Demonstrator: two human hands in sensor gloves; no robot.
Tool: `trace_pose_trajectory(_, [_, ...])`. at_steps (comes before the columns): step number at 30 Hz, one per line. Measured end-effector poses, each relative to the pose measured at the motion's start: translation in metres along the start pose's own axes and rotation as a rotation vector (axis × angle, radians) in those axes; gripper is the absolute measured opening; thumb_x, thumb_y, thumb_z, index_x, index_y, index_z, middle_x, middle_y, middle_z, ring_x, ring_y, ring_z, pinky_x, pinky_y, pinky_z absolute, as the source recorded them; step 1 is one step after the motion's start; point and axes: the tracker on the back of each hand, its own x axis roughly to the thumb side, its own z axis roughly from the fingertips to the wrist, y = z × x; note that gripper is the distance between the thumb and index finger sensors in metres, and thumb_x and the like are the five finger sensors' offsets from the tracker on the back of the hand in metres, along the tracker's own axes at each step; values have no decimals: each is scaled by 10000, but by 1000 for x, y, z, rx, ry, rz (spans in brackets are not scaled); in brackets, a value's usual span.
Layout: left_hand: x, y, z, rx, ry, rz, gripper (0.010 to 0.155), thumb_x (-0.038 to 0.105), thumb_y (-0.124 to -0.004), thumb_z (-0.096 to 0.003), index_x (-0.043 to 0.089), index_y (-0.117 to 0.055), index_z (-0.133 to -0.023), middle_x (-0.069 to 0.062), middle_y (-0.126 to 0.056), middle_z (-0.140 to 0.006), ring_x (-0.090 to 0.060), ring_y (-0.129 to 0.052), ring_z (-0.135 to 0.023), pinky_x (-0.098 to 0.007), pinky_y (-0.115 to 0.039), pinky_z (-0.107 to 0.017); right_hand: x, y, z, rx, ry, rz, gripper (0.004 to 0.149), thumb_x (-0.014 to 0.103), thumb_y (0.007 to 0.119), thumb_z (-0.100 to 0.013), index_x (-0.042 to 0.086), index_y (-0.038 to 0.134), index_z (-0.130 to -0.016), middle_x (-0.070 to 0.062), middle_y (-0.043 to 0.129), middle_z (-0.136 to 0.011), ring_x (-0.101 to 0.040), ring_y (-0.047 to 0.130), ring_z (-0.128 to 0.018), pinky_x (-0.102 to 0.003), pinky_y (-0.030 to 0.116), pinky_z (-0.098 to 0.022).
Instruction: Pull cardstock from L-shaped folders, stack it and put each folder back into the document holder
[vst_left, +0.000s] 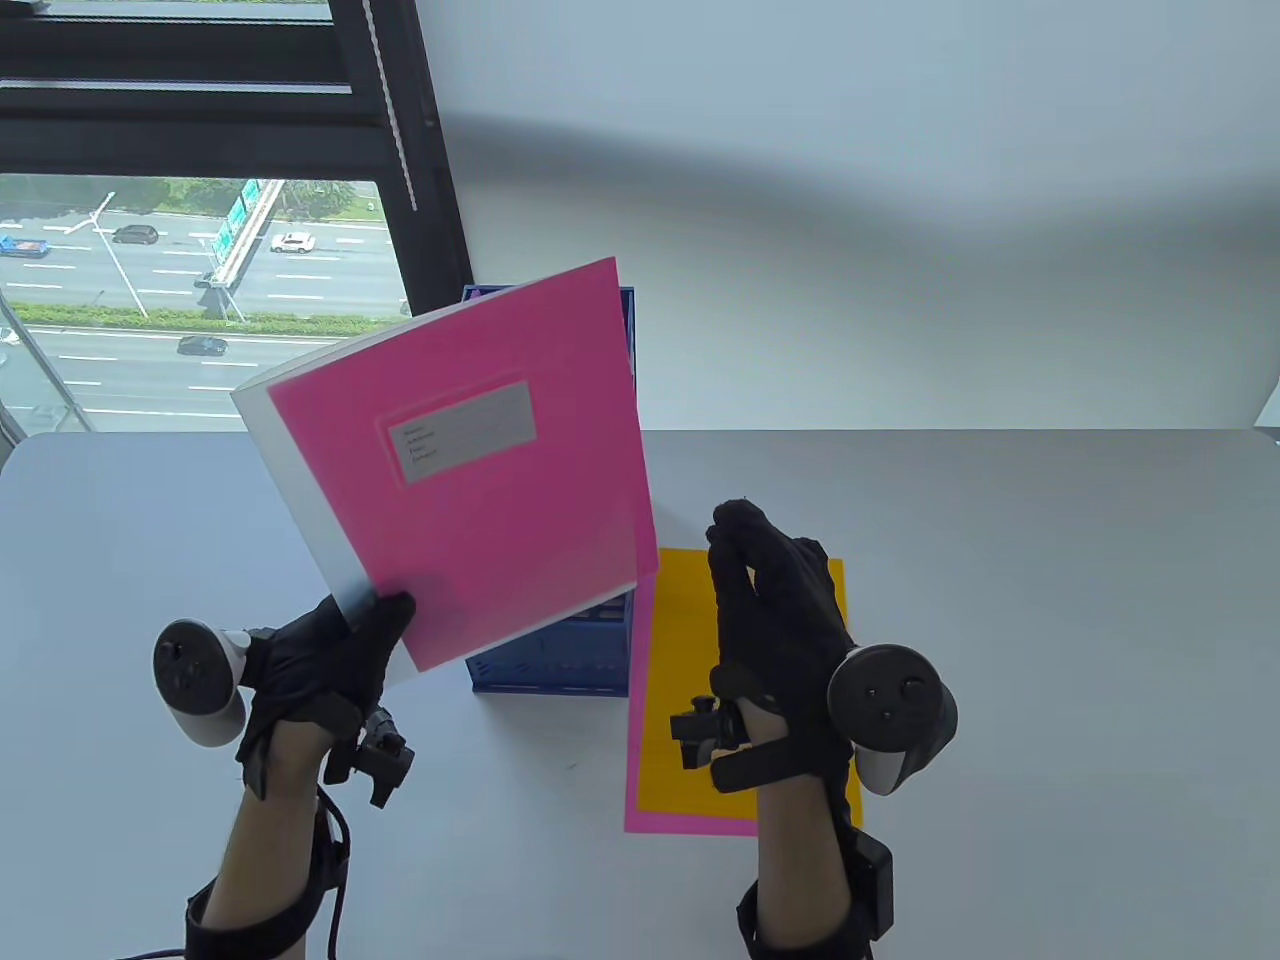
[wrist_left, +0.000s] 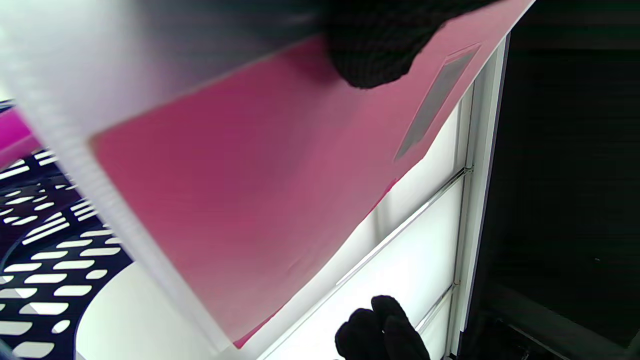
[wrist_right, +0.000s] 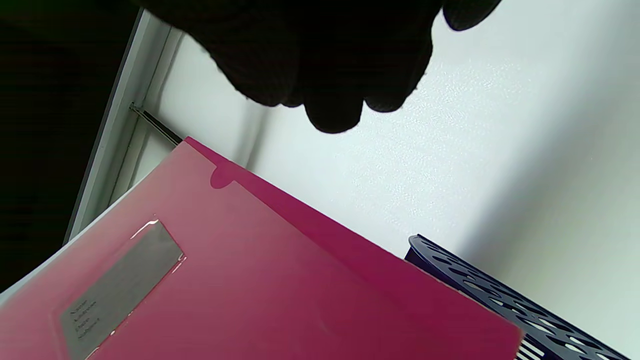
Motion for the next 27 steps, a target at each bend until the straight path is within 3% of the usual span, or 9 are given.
trace_pose_trajectory(3, [-8, -3, -2, -85, 15, 65, 452, 355, -746, -583, 152, -822, -980, -59, -979, -793, -357, -1025, -721, -584, -653, -723, -11, -2, -4, 68, 36, -112, 570, 456, 833, -599, 275, 624, -1098, -15, 729, -1061, -308, 760, -922, -566, 443, -778])
trace_pose_trajectory(8, [-24, -12, -4, -181, 55, 147, 446, 347, -751, -582, 152, -825, -977, -61, -980, -792, -356, -1026, -720, -588, -656, -718, -29, 5, -9, 198, 105, -253, 637, 494, 840, -594, 255, 579, -1124, -40, 716, -1069, -321, 781, -898, -578, 457, -768])
trace_pose_trajectory(11, [-32, -19, -4, -233, 73, 178, 447, 346, -750, -583, 145, -826, -976, -65, -980, -791, -358, -1026, -716, -591, -656, -714, -41, 14, -12, 291, 133, -312, 644, 493, 854, -583, 213, 603, -1106, -15, 795, -998, -284, 852, -834, -567, 503, -758])
trace_pose_trajectory(14, [-35, -27, -6, -301, 89, 194, 449, 350, -746, -585, 147, -823, -978, -60, -979, -794, -357, -1027, -714, -591, -658, -712, -52, 22, -15, 350, 146, -367, 525, 441, 872, -578, 216, 713, -1025, 38, 899, -869, -204, 953, -704, -529, 576, -743])
trace_pose_trajectory(18, [-37, -32, -6, -315, 111, 187, 458, 355, -744, -589, 147, -807, -992, -63, -970, -805, -353, -1021, -723, -593, -656, -710, -58, 21, -16, 326, 145, -367, 430, 374, 894, -564, 241, 789, -958, 42, 943, -807, -172, 1023, -591, -488, 635, -732])
trace_pose_trajectory(22, [-42, -33, -6, -331, 117, 213, 488, 353, -772, -587, 175, -744, -1041, -43, -928, -859, -334, -998, -766, -588, -647, -718, -57, 17, -16, 284, 113, -282, 415, 369, 892, -558, 255, 796, -946, 48, 950, -800, -156, 1034, -575, -474, 646, -734])
trace_pose_trajectory(27, [-49, -23, -2, -228, 108, 347, 532, 378, -759, -593, 187, -680, -1084, -78, -879, -915, -343, -972, -798, -582, -632, -727, -58, 14, -16, 262, 106, -279, 407, 363, 892, -557, 256, 802, -939, 41, 950, -797, -160, 1031, -567, -474, 645, -735])
